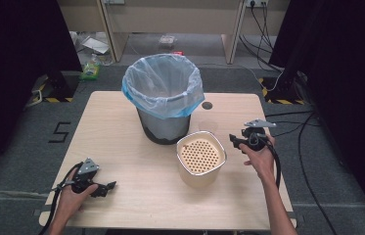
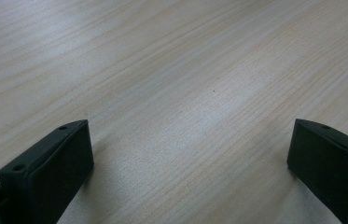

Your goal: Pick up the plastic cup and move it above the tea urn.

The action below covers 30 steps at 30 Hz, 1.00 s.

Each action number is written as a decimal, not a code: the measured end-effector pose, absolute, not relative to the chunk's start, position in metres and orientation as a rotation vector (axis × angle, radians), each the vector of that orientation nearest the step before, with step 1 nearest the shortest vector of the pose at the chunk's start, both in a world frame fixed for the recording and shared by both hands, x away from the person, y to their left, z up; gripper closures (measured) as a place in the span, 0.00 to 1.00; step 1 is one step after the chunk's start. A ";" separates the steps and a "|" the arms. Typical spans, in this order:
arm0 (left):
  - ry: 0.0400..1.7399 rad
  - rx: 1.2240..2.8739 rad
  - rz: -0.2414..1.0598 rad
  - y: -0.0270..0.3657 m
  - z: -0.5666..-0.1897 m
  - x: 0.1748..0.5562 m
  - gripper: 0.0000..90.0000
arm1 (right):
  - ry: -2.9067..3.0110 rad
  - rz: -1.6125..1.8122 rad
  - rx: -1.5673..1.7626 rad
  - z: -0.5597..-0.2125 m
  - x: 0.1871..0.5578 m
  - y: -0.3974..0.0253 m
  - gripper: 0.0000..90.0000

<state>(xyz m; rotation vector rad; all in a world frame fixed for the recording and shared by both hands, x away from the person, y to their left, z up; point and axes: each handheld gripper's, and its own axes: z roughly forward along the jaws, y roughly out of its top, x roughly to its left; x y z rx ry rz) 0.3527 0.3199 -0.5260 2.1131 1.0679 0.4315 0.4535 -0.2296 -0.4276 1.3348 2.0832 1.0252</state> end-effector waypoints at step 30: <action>1.068 2.114 0.431 0.320 -0.526 0.353 0.00 | 2.232 1.072 1.285 -0.413 0.514 -0.175 0.69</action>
